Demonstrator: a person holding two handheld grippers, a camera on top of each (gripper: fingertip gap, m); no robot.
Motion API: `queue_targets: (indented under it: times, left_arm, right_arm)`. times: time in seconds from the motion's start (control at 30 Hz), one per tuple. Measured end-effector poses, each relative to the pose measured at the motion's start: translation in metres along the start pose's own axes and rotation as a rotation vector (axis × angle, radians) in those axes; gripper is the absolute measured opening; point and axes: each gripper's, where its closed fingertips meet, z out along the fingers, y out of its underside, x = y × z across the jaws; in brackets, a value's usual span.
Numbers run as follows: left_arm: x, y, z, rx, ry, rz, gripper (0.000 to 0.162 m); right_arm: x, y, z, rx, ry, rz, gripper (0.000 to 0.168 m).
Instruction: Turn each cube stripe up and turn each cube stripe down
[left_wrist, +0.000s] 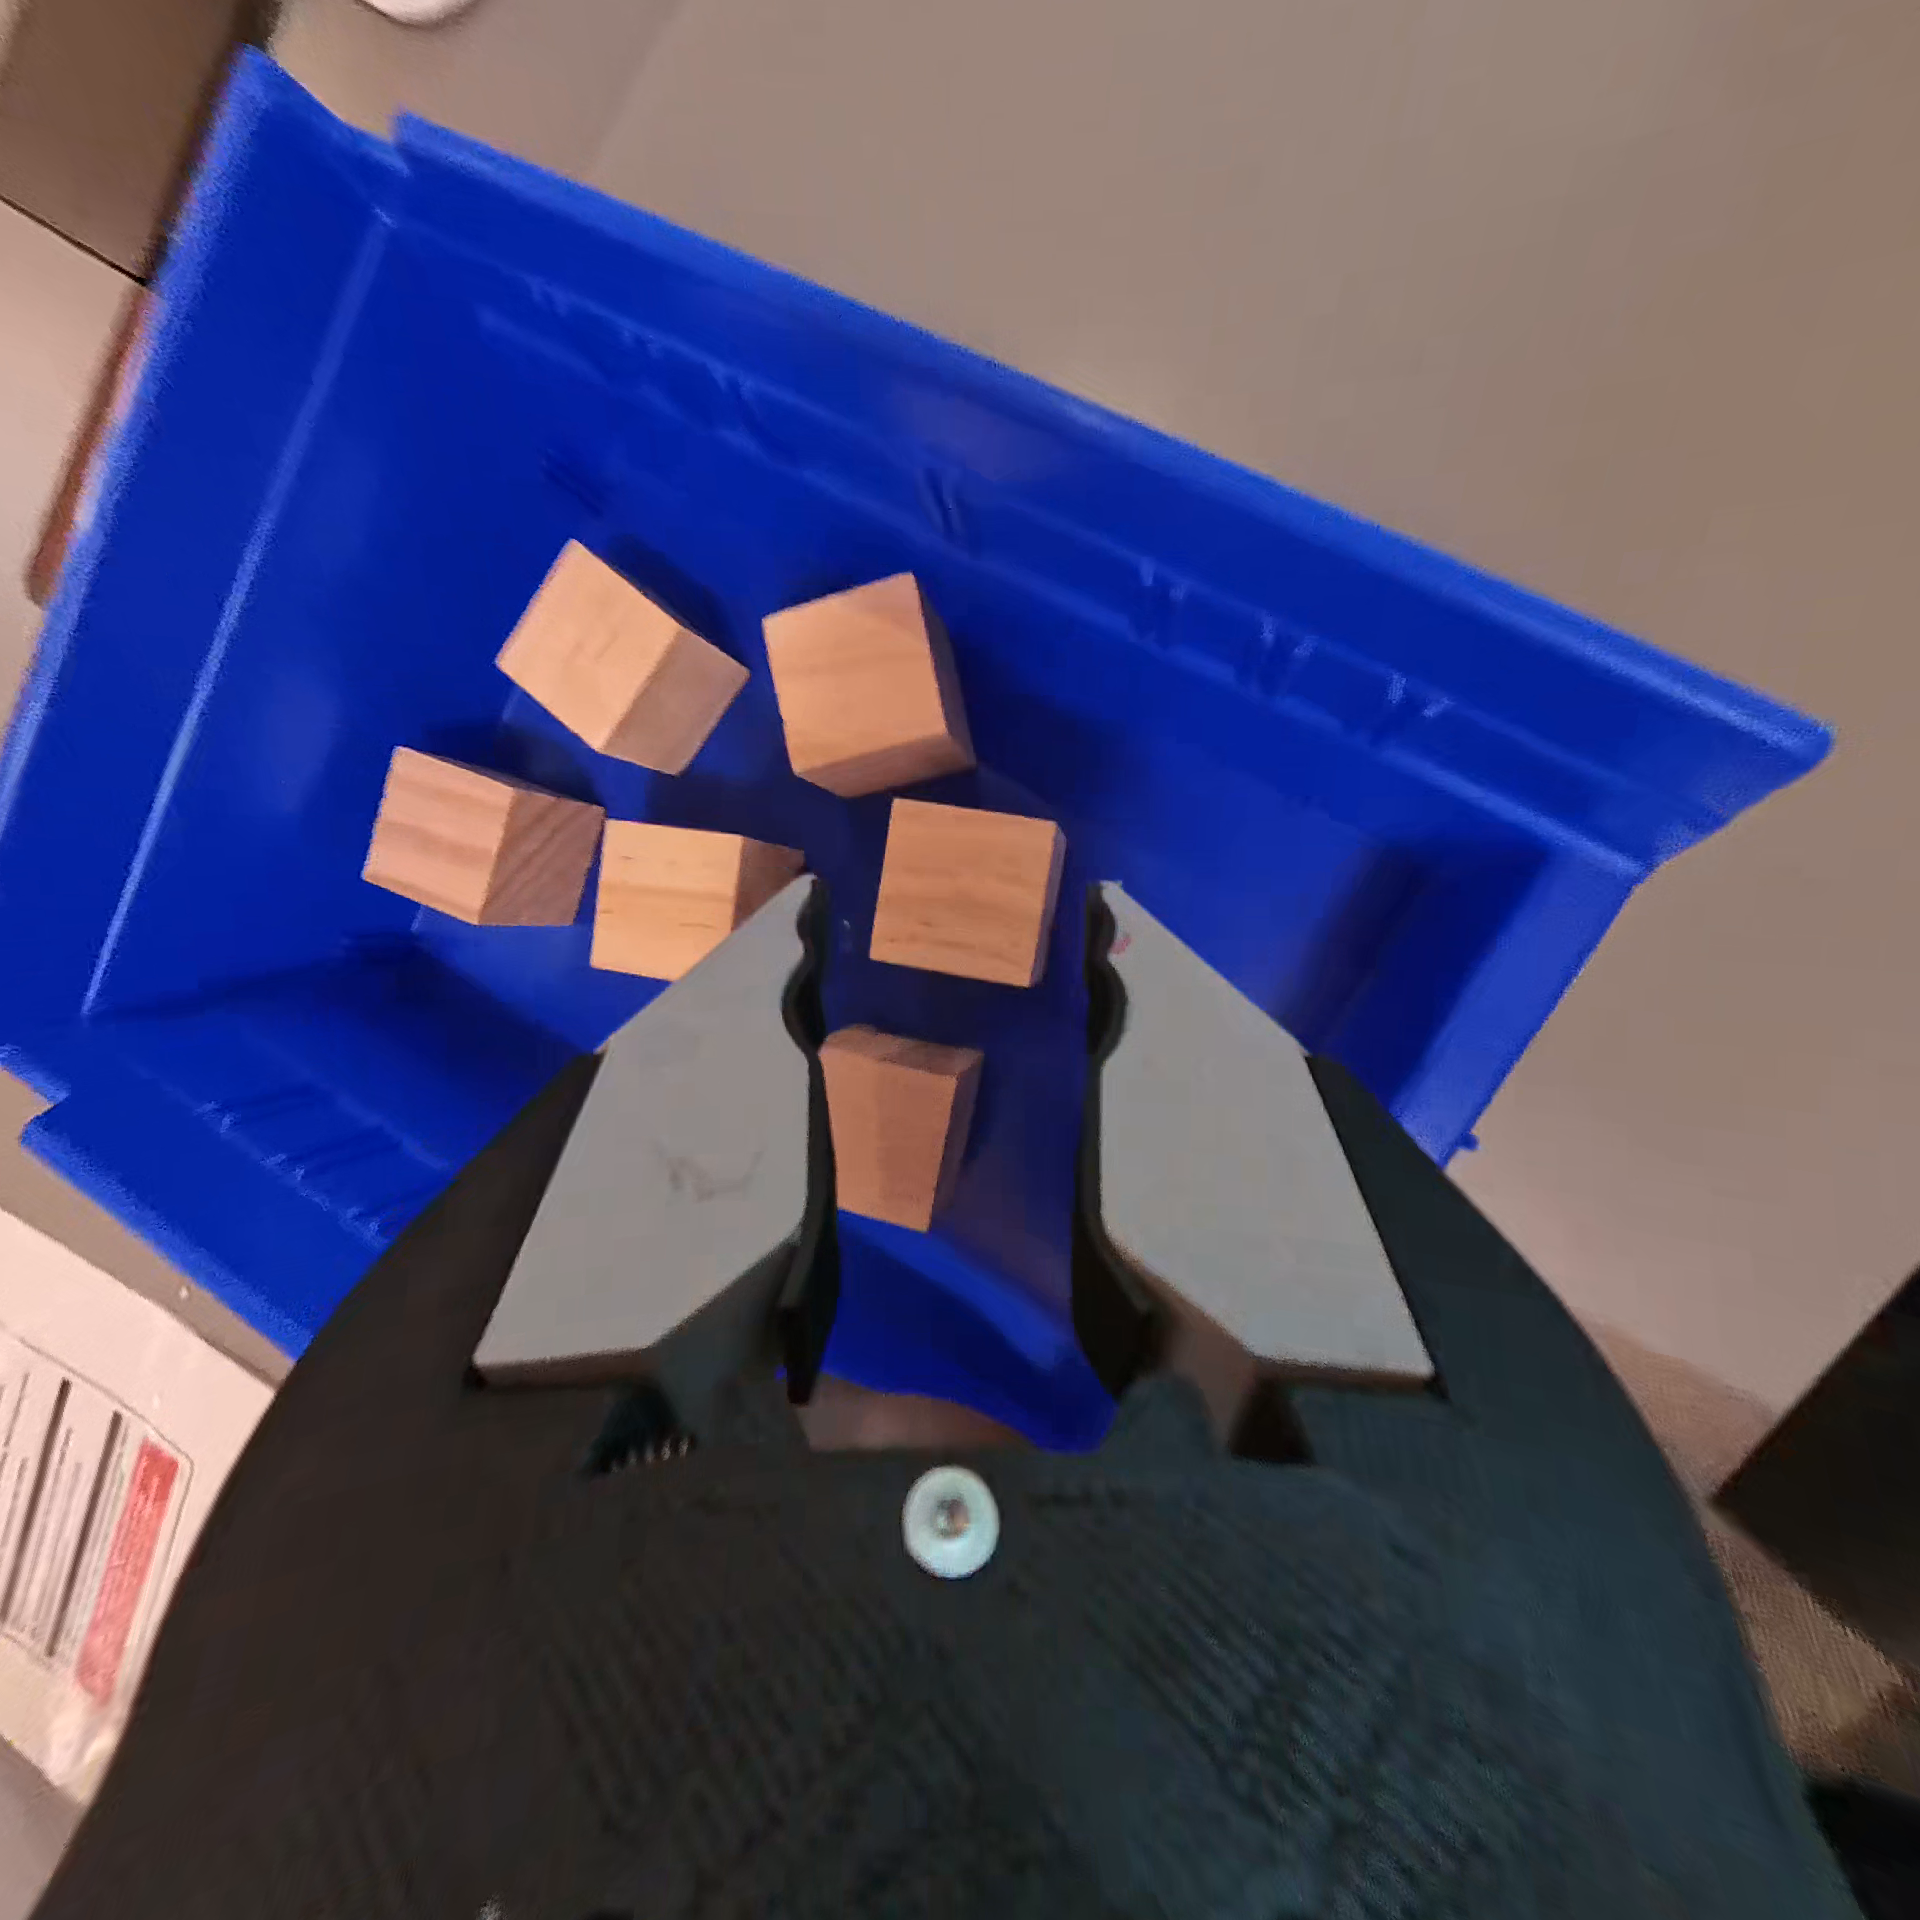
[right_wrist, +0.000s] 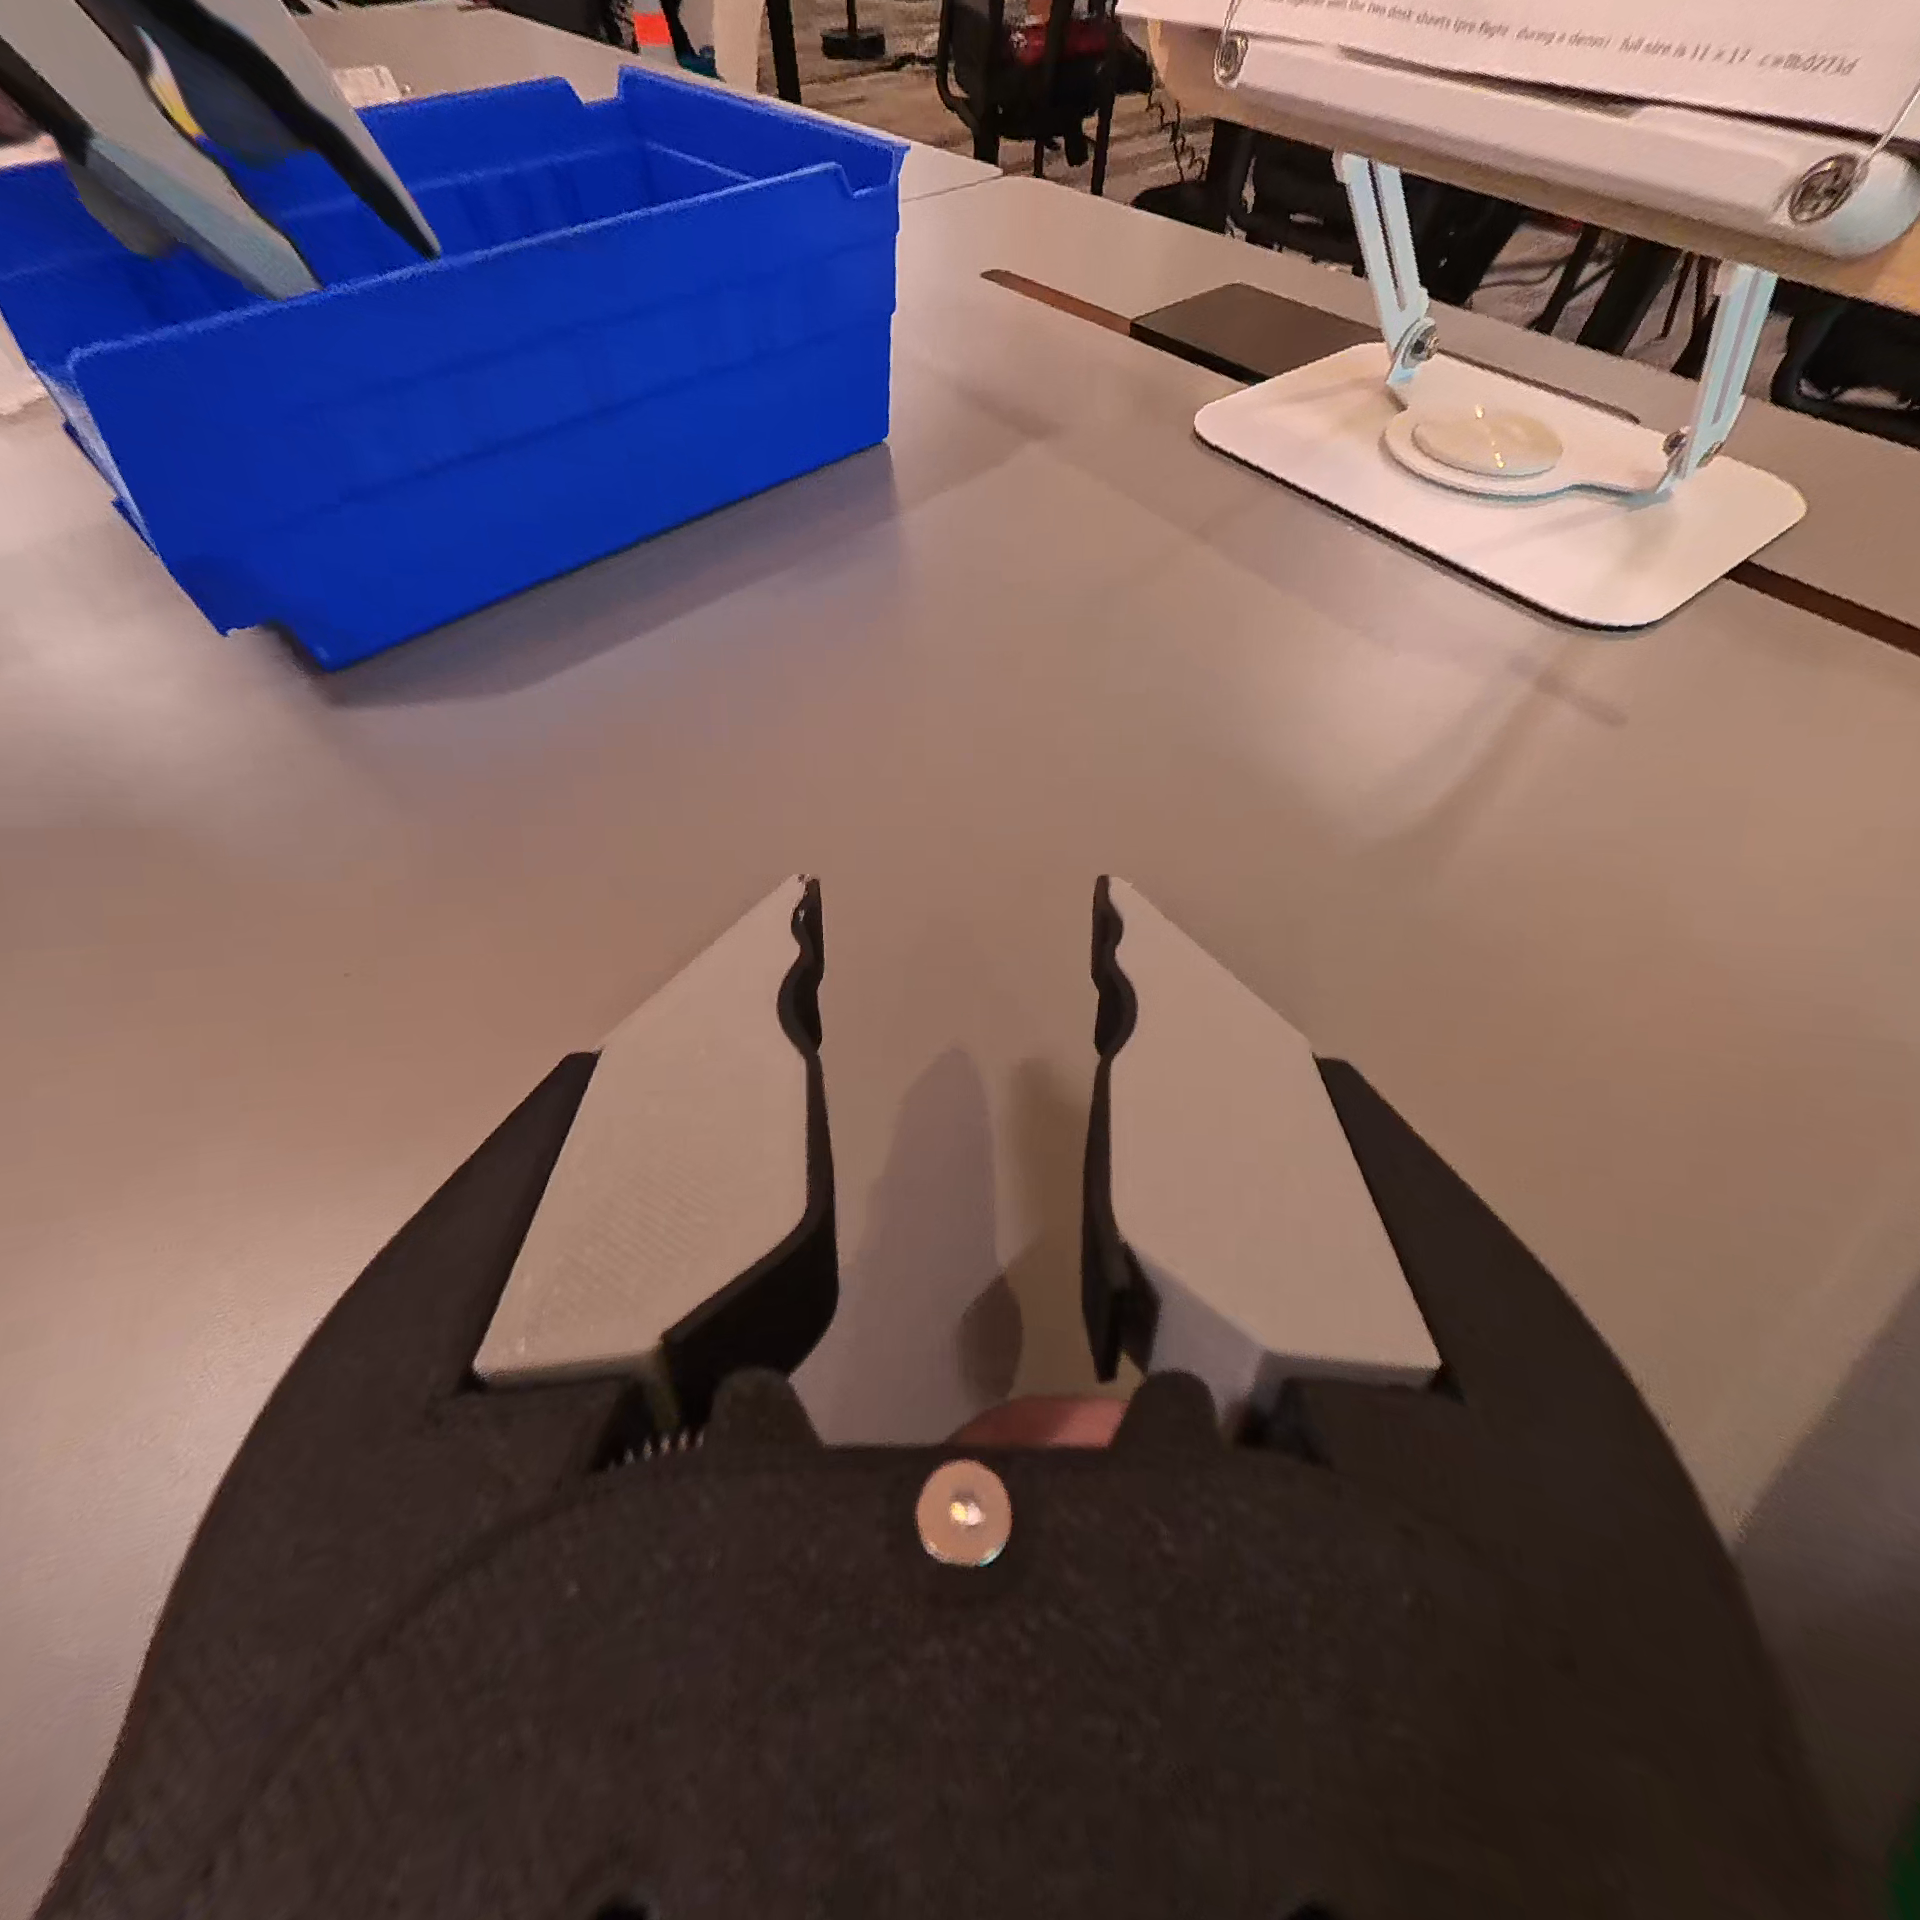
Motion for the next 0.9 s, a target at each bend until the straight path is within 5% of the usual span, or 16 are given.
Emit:
queue_targets:
  times: [0.27, 0.4, 0.67, 0.8, 0.9]
  left_arm:
    - [0.003, 0.038, 0.056, -0.316, 0.037, 0.143, 0.048]
    - [0.001, 0.017, 0.057, -0.232, 0.037, 0.129, 0.045]
    - [0.015, -0.086, -0.051, 0.468, -0.268, 0.333, 0.045]
    - [0.092, -0.141, -0.090, 0.893, -0.196, 0.466, 0.044]
    - [0.150, -0.169, -0.089, 1.066, -0.161, 0.562, 0.044]
  right_arm:
    - [-0.003, -0.006, -0.004, 0.031, 0.009, -0.005, 0.049]
    - [-0.004, -0.005, -0.004, 0.028, -0.021, 0.023, 0.049]
    - [-0.039, -0.010, -0.001, 0.036, -0.248, 0.094, 0.049]
    - [-0.077, -0.026, -0.008, 0.078, -0.515, 0.197, 0.049]
    - [-0.109, -0.053, -0.030, 0.156, -0.824, 0.357, 0.052]
